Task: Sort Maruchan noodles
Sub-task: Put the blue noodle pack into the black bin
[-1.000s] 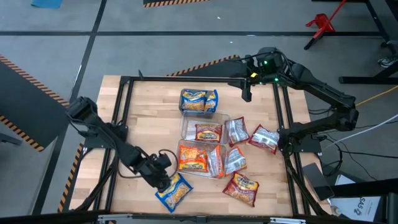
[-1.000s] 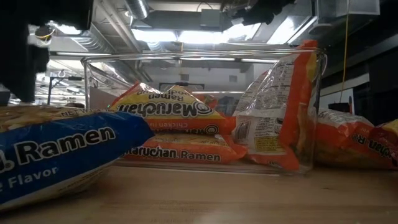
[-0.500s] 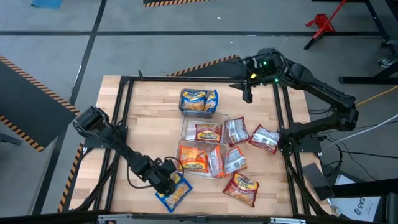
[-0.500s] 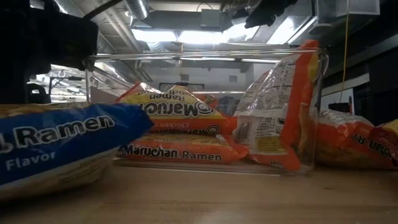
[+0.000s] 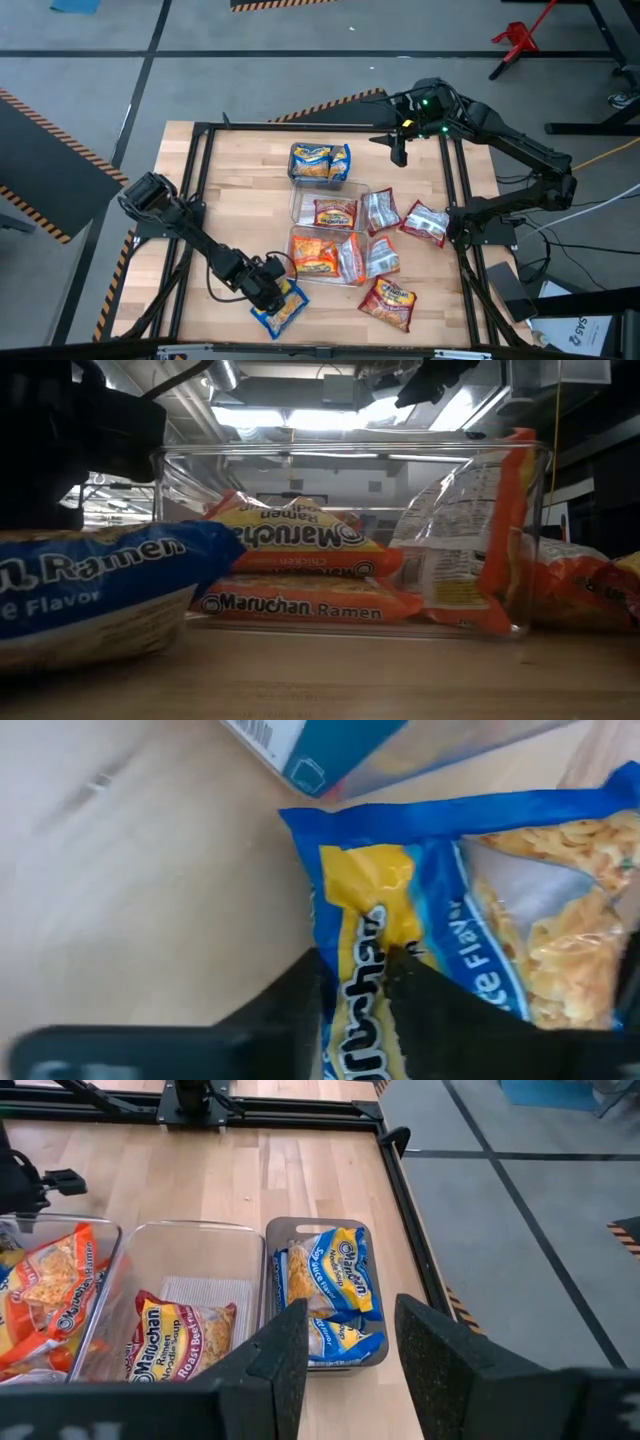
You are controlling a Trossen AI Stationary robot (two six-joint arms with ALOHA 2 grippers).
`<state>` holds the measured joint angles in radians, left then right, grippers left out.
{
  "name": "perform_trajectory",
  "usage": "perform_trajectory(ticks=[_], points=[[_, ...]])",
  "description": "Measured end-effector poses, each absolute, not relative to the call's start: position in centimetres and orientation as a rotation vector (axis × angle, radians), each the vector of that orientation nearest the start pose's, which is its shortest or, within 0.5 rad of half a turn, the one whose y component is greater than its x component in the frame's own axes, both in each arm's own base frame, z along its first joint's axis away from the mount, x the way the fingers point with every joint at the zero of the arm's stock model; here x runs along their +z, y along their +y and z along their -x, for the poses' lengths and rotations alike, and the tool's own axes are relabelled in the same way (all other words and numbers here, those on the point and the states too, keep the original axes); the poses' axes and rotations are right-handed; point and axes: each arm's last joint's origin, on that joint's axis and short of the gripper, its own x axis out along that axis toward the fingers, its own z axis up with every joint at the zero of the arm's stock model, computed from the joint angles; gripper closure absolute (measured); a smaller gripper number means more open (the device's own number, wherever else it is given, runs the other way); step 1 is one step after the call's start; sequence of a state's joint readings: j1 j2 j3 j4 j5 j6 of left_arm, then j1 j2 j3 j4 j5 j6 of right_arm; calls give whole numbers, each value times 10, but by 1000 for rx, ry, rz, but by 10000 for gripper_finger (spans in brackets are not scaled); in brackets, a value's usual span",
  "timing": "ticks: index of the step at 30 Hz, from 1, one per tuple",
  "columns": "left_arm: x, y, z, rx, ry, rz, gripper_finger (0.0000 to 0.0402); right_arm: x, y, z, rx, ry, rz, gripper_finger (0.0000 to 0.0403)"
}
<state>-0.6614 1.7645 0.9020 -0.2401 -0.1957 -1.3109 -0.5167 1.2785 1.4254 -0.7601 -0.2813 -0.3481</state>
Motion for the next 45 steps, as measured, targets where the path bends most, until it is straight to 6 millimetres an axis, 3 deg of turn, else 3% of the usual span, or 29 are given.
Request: perform_trajectory(ticks=[5, 12, 18, 26, 31, 45], points=[[132, -193, -254, 258, 1125, 760, 389, 397, -119, -226, -126, 596, 99, 265], [144, -193, -246, 236, 1190, 835, 396, 397, -119, -226, -125, 595, 104, 265], [180, -184, -232, 265, 1150, 928, 398, 397, -119, -226, -119, 598, 123, 265], [222, -158, -203, 349, 1124, 978, 399, 396, -119, -226, -116, 599, 130, 265], [242, -138, -192, 415, 1003, 984, 399, 396, -119, -226, -112, 601, 142, 265], [270, -68, -177, 574, 862, 891, 399, 395, -119, -225, -109, 617, 142, 265]])
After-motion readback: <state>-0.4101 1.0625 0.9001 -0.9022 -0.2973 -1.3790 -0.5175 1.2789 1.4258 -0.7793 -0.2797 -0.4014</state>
